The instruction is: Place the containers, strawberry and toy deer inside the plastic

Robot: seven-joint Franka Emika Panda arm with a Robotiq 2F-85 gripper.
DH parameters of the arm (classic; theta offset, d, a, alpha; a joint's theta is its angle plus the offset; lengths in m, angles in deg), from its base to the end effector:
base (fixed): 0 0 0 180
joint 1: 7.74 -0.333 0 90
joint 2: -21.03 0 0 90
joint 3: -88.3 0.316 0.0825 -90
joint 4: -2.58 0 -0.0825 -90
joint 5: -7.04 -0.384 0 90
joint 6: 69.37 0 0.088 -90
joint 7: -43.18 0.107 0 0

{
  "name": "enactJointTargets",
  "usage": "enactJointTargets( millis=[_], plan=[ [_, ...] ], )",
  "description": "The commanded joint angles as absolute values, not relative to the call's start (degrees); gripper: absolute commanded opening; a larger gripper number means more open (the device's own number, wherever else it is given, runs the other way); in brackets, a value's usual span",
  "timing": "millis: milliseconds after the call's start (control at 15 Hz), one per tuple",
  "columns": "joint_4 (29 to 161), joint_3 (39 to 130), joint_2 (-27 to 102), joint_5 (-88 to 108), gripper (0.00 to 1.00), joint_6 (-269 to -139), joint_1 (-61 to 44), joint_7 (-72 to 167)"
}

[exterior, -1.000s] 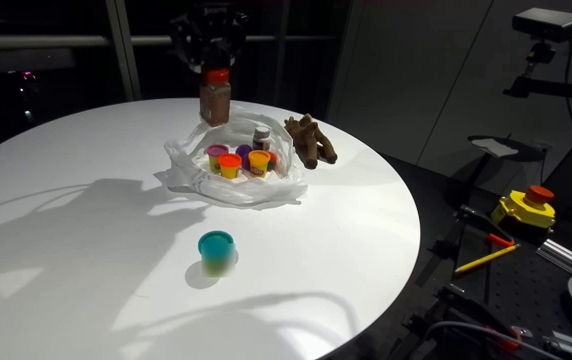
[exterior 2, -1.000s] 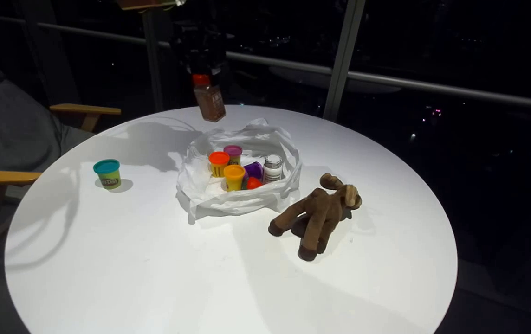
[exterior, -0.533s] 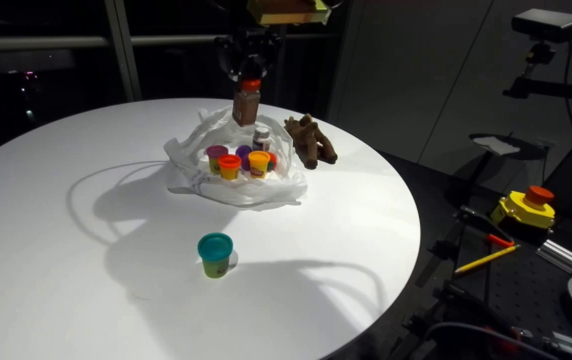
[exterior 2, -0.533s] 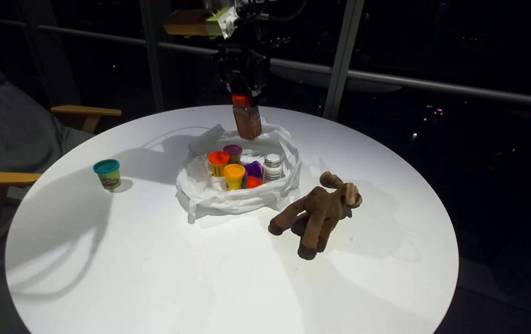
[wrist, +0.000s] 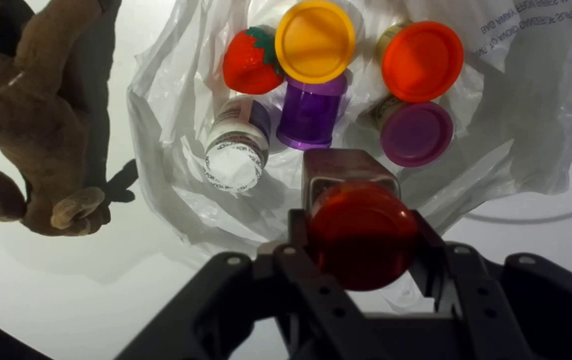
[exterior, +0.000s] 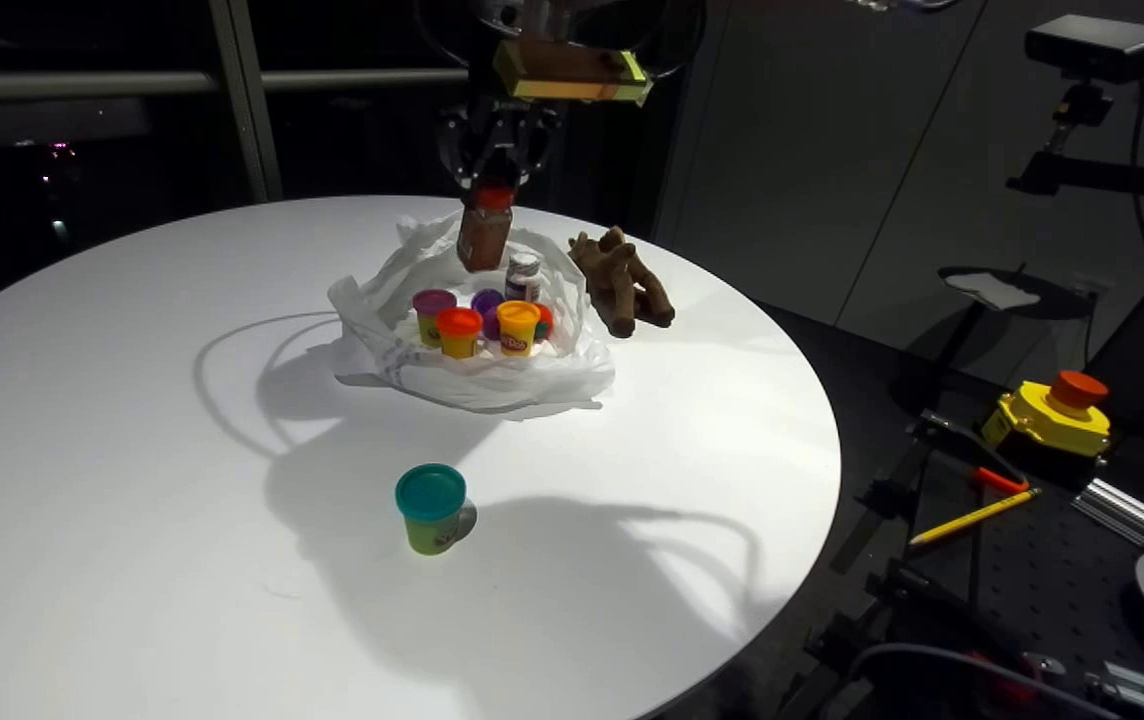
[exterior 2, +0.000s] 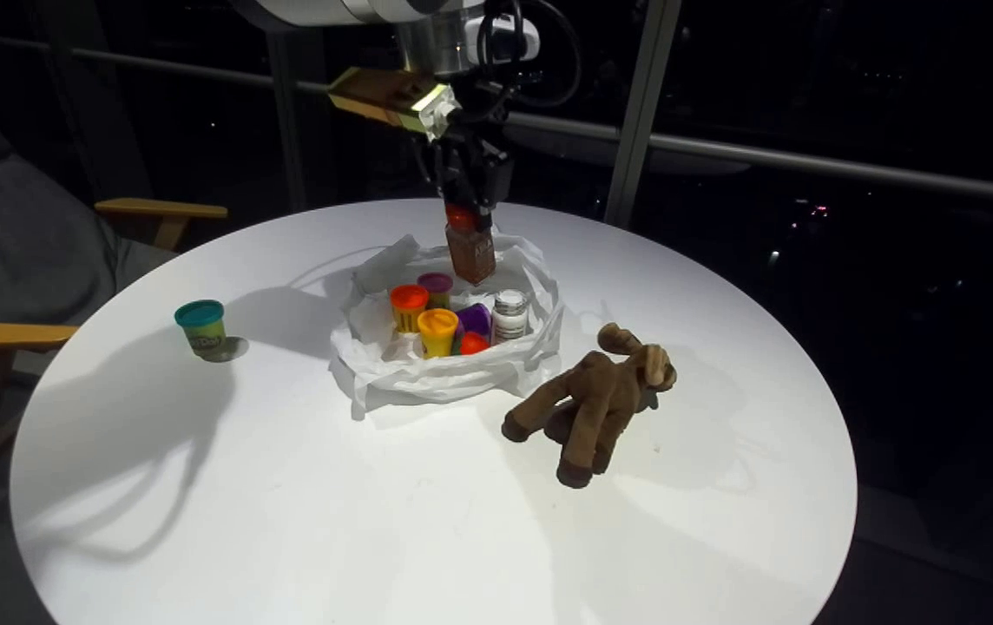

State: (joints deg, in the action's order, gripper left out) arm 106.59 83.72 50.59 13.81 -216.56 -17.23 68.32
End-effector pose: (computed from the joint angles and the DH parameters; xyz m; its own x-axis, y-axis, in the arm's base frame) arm 0.6704 0.0644 0.2798 0.9370 -0.2334 0.2598 -0.2458 -0.9692 0.0157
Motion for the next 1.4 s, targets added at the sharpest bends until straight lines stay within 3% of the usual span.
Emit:
enactJointTargets(
  millis=[0,867,1333],
  plan=[
    [103.0,83.6,54.0,11.6,0.24,-218.3,-16.8,68.6],
    [91.1,81.4,63.9,10.5,0.24,-216.7,-16.9,69.7],
    [85.4,84.1,68.5,7.9,0.24,-209.1,-16.1,67.1]
  ],
)
